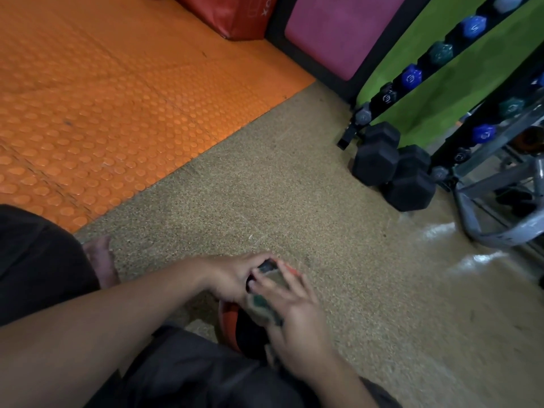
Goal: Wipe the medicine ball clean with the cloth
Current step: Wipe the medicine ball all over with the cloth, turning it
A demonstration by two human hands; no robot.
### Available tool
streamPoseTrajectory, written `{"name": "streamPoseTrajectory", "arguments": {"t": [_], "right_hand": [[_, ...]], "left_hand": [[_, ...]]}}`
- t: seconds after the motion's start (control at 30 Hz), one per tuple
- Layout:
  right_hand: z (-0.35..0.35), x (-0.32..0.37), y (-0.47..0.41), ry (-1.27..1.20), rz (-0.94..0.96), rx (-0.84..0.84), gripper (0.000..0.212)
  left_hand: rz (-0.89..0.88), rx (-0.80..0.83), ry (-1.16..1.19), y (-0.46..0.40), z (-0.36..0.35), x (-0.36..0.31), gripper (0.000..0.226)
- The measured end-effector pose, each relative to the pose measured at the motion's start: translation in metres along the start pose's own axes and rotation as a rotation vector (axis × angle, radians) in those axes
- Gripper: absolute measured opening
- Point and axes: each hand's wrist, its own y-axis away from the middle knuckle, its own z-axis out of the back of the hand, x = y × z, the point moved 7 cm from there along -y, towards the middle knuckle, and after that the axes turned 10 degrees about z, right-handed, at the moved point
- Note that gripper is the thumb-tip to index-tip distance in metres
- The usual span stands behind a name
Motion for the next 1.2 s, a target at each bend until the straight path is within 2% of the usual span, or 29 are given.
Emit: {"name": "streamPoseTrajectory", "arguments": {"t": [0.03, 0.1, 0.13, 0.17, 0.27, 0.3, 0.33, 0.43, 0.47, 0.57, 0.6, 0.63, 0.73, 0.77, 0.8, 0.87, 0.9, 0.93, 1.0, 1.03, 1.07, 1.1, 1.17, 1.2], "right_hand": [[0.008, -0.019, -0.001, -0.038, -0.073, -0.058, 0.046], [0.029, -0.062, 0.005, -0.229, -0.414, -0.220, 0.030], [0.033, -0.069, 0.009, -0.296, -0.521, -0.278, 0.025], [0.034, -0.058, 0.007, -0.285, -0.493, -0.283, 0.022], [0.008, 0.001, 0.003, -0.077, -0.044, -0.092, 0.041], [0.006, -0.004, 0.005, -0.055, 0.012, -0.061, 0.044], [0.010, -0.022, 0.004, -0.059, -0.037, -0.081, 0.043], [0.032, -0.076, 0.009, -0.194, -0.440, -0.279, 0.032], [0.034, -0.067, 0.008, -0.186, -0.442, -0.303, 0.032], [0.007, -0.002, 0.003, -0.068, -0.027, -0.120, 0.041], [0.005, 0.000, 0.006, -0.044, 0.052, -0.090, 0.043], [0.009, -0.017, 0.005, -0.059, 0.010, -0.108, 0.043], [0.032, -0.072, 0.010, -0.207, -0.421, -0.327, 0.038], [0.032, -0.065, 0.009, -0.228, -0.435, -0.352, 0.040], [0.027, -0.046, 0.004, -0.208, -0.321, -0.318, 0.040], [0.006, -0.001, 0.006, -0.093, 0.034, -0.158, 0.041], [0.004, 0.001, 0.010, -0.062, 0.147, -0.114, 0.042], [0.009, -0.017, 0.009, -0.116, 0.106, -0.125, 0.040], [0.032, -0.061, 0.010, -0.235, -0.189, -0.330, 0.028], [0.036, -0.068, 0.013, -0.217, -0.285, -0.381, 0.033], [0.035, -0.062, 0.013, -0.215, -0.266, -0.383, 0.037], [0.029, -0.042, 0.011, -0.218, -0.189, -0.303, 0.036], [0.014, -0.011, 0.015, -0.072, 0.085, -0.173, 0.039], [0.017, -0.017, 0.015, -0.064, 0.143, -0.155, 0.037]], "left_hand": [[0.000, -0.013, -0.023, -0.001, -0.002, -0.002, 0.143], [0.006, -0.012, -0.042, -0.003, -0.003, -0.008, 0.151], [0.009, -0.002, -0.039, -0.003, -0.004, -0.010, 0.152], [0.003, -0.002, -0.042, -0.004, -0.003, -0.010, 0.153], [-0.027, -0.017, -0.029, -0.003, -0.002, -0.001, 0.151], [-0.020, -0.018, -0.030, -0.004, -0.003, 0.001, 0.151], [-0.007, -0.022, -0.041, -0.005, -0.006, 0.000, 0.153], [-0.001, -0.035, -0.050, -0.004, -0.004, -0.015, 0.147], [-0.007, -0.040, -0.056, -0.004, -0.003, -0.017, 0.143], [-0.002, -0.047, -0.056, -0.003, -0.003, -0.009, 0.133], [-0.001, -0.049, -0.057, -0.003, -0.004, -0.007, 0.134], [-0.004, -0.057, -0.060, -0.004, -0.006, -0.008, 0.138], [0.010, -0.047, -0.056, -0.002, -0.005, -0.016, 0.144], [0.007, -0.042, -0.053, -0.002, -0.005, -0.017, 0.144], [0.002, -0.042, -0.049, -0.002, -0.004, -0.015, 0.143], [0.009, -0.039, -0.046, -0.001, -0.003, -0.007, 0.140], [0.015, -0.036, -0.053, -0.001, -0.005, -0.005, 0.141], [0.020, -0.037, -0.054, -0.001, -0.006, -0.005, 0.146], [0.037, -0.036, -0.036, -0.002, -0.006, -0.010, 0.152], [0.039, -0.027, -0.029, -0.002, -0.007, -0.012, 0.153], [0.033, -0.026, -0.029, -0.003, -0.008, -0.013, 0.153], [0.021, -0.031, -0.028, -0.003, -0.008, -0.012, 0.155], [0.019, -0.039, -0.018, -0.001, -0.008, -0.006, 0.159], [0.020, -0.037, -0.013, 0.000, -0.009, -0.005, 0.158]]}}
